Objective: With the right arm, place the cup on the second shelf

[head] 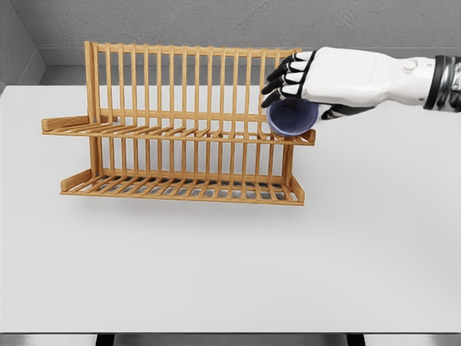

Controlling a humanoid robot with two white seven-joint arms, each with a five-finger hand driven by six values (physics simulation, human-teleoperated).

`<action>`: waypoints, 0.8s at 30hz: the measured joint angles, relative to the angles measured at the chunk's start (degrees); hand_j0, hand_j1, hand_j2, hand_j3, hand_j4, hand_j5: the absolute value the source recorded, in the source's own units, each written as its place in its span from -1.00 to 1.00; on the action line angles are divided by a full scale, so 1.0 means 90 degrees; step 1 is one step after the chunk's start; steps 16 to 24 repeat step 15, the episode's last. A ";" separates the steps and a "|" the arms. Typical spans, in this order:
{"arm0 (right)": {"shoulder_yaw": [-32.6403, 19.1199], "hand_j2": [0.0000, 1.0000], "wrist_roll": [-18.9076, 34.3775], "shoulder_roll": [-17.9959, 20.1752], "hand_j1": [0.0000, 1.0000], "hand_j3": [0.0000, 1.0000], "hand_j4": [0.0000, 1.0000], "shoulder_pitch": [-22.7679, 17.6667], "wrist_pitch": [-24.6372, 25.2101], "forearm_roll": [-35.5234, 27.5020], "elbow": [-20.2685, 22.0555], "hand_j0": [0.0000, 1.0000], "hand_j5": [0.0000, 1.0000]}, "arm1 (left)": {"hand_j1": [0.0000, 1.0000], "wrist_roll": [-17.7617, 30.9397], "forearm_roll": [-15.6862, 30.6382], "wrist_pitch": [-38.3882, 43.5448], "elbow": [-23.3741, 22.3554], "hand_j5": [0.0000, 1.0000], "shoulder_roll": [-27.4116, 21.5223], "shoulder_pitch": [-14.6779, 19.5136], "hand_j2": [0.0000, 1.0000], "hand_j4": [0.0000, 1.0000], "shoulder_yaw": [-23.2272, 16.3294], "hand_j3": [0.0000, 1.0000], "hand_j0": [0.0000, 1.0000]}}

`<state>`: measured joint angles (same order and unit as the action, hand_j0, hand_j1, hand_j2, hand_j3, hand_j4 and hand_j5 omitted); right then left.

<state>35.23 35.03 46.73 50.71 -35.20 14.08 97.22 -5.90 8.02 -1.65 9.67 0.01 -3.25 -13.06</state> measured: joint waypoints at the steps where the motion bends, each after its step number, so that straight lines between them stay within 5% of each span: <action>1: -0.0162 1.00 0.0000 0.0013 1.00 1.00 1.00 -0.0029 0.0000 -0.0003 -0.0021 1.00 1.00 | 1.00 0.0000 0.0000 0.0000 -0.0001 1.00 0.0000 0.0000 1.00 1.00 0.0000 1.00 1.00; 6: -0.1182 1.00 0.0001 0.0281 1.00 1.00 1.00 -0.1103 0.0000 -0.0003 -0.1161 1.00 1.00 | 1.00 0.0000 0.0000 -0.0001 0.0000 1.00 0.0000 0.0000 1.00 1.00 0.0003 1.00 1.00; 11: -0.1520 1.00 0.0001 0.0211 1.00 1.00 1.00 -0.1806 -0.0003 0.0106 -0.2412 1.00 1.00 | 1.00 0.0000 0.0000 -0.0001 0.0001 1.00 0.0000 0.0000 1.00 1.00 0.0003 1.00 1.00; 24: -0.1584 1.00 0.0000 0.0124 1.00 1.00 1.00 -0.1885 0.0000 0.0132 -0.2726 1.00 1.00 | 1.00 0.0000 0.0000 -0.0001 0.0000 1.00 0.0000 0.0000 1.00 1.00 0.0001 1.00 1.00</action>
